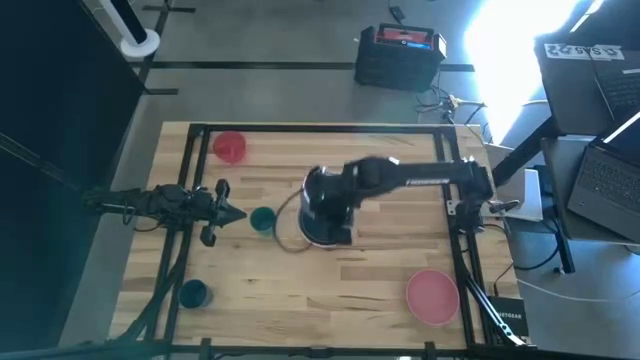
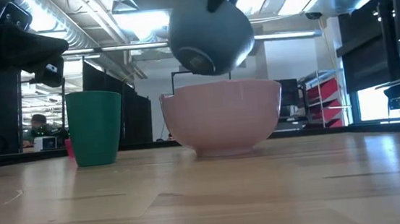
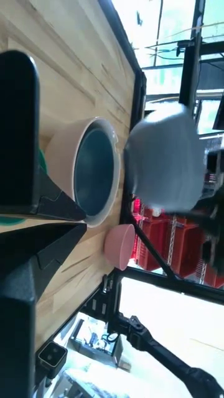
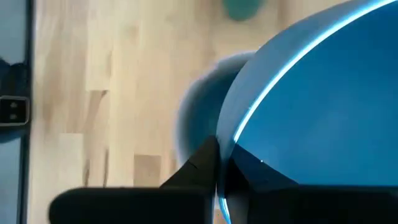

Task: Nest bowls inside each other
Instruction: Stack the light blue bowl on top of the blue bowl

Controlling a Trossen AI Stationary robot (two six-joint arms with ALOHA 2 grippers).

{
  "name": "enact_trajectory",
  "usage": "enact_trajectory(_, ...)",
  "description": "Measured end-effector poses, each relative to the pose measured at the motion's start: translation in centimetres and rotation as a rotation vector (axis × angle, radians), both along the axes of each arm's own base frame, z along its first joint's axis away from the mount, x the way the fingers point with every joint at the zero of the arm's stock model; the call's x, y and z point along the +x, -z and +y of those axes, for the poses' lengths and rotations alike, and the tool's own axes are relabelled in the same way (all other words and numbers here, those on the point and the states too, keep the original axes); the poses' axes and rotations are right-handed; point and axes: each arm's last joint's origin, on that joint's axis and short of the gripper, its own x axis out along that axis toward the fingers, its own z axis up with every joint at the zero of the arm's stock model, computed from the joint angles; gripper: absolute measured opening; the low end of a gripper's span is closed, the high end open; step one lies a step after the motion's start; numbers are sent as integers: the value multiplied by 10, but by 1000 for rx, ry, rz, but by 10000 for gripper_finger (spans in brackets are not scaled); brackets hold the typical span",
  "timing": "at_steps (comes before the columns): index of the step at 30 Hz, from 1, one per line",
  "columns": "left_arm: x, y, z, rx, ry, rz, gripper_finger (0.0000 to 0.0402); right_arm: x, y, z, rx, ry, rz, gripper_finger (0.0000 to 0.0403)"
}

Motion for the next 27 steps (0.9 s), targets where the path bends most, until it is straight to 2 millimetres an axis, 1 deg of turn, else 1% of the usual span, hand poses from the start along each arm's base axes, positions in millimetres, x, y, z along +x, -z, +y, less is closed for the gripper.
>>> enact_trajectory(8, 0, 0, 0, 0, 0, 0, 0, 15, 31, 47, -19, -92, 94, 0)
enact_trajectory(9, 0, 0, 0, 0, 0, 0, 0, 16, 34, 50, -22, -99, 103, 0)
enact_trajectory(13, 0, 0, 0, 0, 0, 0, 0, 21, 49, 49, -80, -85, 149, 0)
enact_trajectory(16, 0, 0, 0, 0, 0, 0, 0, 23, 50, 46, -107, -71, 140, 6)
enact_trajectory(19, 0, 0, 0, 0, 0, 0, 0, 25, 49, 43, -72, -76, 128, 29)
enact_trajectory(23, 0, 0, 0, 0, 0, 0, 0, 27, 49, 45, -31, -115, 103, 86)
enact_trajectory(25, 0, 0, 0, 0, 0, 0, 0, 22, 45, 44, -35, -117, 119, 116)
enact_trajectory(26, 0, 0, 0, 0, -1, 0, 0, 17, 42, 44, -43, -113, 143, 128)
enact_trajectory(27, 0, 0, 0, 0, -1, 0, 0, 9, 36, 49, -48, -111, 150, 133)
